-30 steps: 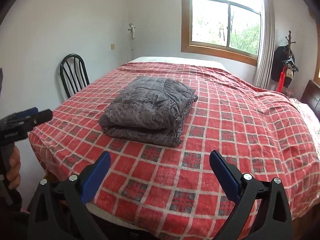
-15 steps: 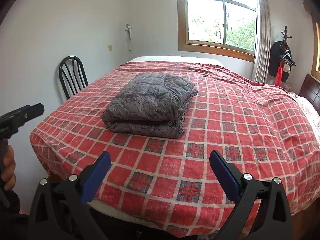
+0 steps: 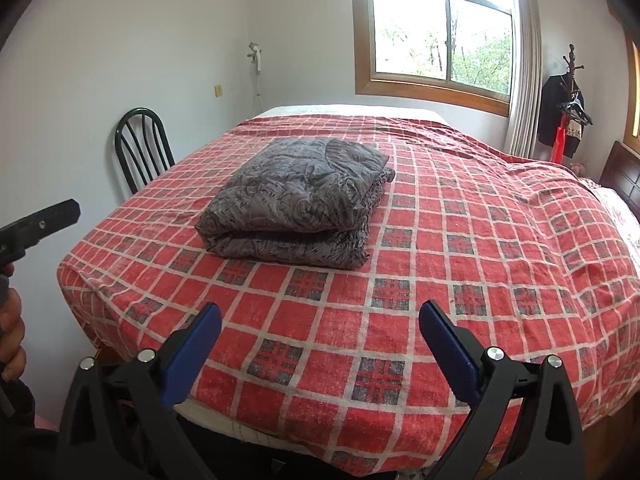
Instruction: Fold large clothes
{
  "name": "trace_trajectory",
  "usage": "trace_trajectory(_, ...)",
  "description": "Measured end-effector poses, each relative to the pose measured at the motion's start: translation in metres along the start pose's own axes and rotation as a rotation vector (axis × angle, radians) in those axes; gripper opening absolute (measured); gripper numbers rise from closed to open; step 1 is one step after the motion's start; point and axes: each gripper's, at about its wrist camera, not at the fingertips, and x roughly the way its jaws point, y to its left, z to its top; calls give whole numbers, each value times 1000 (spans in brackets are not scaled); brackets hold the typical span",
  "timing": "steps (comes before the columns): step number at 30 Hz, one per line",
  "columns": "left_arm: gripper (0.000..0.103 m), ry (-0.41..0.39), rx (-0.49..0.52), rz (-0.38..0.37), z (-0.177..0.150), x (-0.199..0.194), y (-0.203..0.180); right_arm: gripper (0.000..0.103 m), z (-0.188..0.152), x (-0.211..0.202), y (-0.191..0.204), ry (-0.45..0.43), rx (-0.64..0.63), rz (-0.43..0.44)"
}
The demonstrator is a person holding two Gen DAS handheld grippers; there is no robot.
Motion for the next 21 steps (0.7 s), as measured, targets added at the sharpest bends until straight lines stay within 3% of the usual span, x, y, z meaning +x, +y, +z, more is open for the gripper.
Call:
trace_trajectory(13,100,-6,9,-26,-1,1,-5,99,0,4,-6,3,19,2)
trace_trajectory(17,100,7,13,41,-2,5,-3,99,1,3,-8,-8,21,-5)
trace_trajectory(21,100,27,-15,26,0,8,2,99,4,3,-10,-10,20,-14)
